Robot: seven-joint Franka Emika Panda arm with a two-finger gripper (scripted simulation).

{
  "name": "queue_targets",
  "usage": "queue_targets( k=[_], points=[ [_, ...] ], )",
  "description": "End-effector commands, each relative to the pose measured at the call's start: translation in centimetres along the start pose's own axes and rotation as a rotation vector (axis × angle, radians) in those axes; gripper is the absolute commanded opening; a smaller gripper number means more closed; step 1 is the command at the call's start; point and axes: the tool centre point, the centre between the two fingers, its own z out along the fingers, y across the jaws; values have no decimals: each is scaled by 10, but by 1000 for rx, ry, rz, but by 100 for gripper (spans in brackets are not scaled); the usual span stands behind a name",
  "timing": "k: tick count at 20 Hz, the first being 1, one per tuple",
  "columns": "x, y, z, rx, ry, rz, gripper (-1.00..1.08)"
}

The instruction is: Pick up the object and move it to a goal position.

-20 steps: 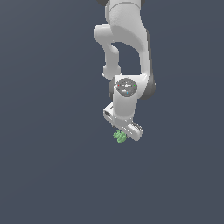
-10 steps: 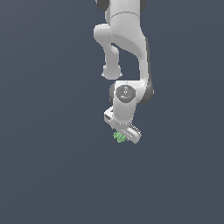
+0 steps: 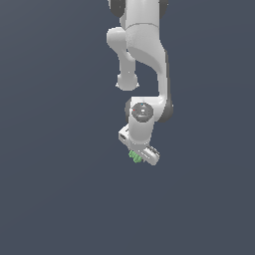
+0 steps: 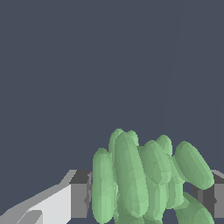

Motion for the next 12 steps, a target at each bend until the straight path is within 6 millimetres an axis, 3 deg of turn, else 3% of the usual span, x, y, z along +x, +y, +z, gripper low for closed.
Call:
queue_targets(
  k=[1, 12],
  points=[
    [0, 0, 1, 0, 0, 0, -100],
    [-1, -1, -5, 0, 0, 0, -100]
  ],
)
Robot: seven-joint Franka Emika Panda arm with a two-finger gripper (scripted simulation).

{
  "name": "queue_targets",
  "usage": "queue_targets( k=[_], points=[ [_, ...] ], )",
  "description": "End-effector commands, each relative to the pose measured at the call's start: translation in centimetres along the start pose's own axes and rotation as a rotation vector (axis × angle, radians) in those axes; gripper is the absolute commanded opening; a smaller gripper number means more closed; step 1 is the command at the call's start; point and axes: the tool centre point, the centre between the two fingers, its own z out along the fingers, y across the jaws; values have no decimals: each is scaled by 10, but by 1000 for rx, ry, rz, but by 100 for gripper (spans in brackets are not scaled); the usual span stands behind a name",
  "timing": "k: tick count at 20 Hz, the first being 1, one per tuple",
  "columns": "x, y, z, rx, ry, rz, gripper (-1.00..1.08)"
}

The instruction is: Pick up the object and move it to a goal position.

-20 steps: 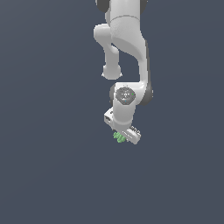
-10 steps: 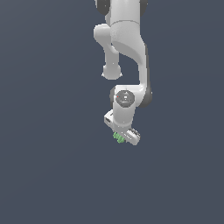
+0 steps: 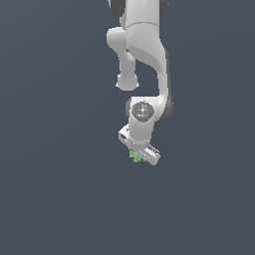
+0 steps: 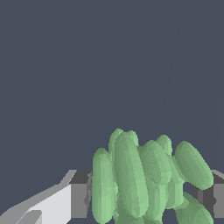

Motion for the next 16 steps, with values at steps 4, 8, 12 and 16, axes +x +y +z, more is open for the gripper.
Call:
queue_targets(
  k=[4, 8, 12, 16],
  points=[
    [-3, -4, -17, 1, 1, 0, -100],
    [-8, -8, -43, 1, 0, 0, -100],
    [-14, -15, -78, 1, 0, 0, -100],
    [-22, -24, -121, 0, 1, 1, -100]
  ],
)
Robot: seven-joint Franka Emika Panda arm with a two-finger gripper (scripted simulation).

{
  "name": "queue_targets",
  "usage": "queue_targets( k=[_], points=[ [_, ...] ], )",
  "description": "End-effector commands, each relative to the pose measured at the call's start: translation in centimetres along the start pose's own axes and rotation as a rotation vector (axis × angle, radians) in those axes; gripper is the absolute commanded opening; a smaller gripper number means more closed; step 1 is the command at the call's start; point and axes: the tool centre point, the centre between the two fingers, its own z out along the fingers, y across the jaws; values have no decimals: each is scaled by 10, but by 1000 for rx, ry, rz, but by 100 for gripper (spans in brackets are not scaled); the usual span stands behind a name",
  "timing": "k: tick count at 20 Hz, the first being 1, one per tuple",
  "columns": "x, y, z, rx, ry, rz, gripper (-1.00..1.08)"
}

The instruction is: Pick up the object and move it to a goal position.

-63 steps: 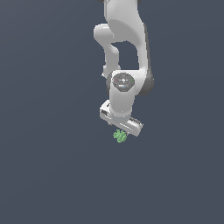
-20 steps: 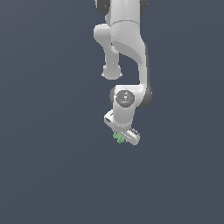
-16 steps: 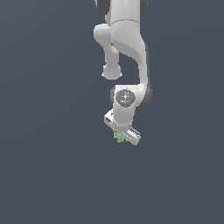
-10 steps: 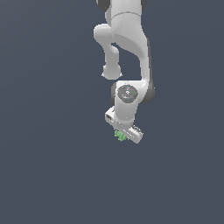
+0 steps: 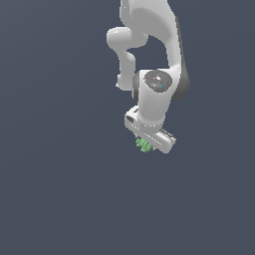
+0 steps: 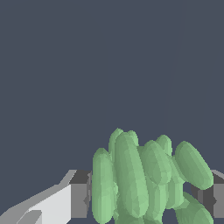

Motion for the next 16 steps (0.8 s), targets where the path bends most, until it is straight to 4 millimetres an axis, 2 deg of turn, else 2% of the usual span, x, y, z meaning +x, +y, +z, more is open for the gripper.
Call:
queue_targets(
  k=[1, 16],
  points=[
    [-5, -5, -29, 0, 1, 0, -100],
    [-34, -40, -198, -1, 2, 1, -100]
  ],
)
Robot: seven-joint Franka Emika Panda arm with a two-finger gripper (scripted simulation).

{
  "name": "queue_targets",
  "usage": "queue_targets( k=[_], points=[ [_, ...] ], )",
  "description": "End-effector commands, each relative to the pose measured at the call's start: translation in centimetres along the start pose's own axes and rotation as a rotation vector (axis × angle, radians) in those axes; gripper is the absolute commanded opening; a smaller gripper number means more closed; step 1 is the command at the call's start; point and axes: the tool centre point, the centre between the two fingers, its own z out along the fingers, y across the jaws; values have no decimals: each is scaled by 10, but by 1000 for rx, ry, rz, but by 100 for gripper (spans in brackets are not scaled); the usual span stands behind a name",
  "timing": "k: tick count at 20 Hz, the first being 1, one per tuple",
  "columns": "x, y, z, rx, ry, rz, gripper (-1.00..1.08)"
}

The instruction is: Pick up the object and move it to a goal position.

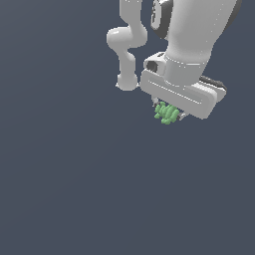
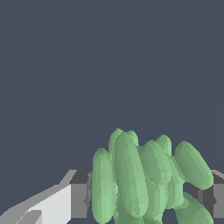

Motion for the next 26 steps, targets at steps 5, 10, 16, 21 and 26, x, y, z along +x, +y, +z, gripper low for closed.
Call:
queue_targets(
  k=[5, 10, 16, 21, 26],
  points=[
    [-11, -14, -65, -1, -1, 0, -100],
    [-17, -24, -104, -1, -1, -1, -100],
    [-22, -33, -141, -1, -2, -1, -100],
    [-25, -39, -161, 0, -2, -2, -100],
    [-26, -42, -172, 0, -2, -2, -100]
  ],
)
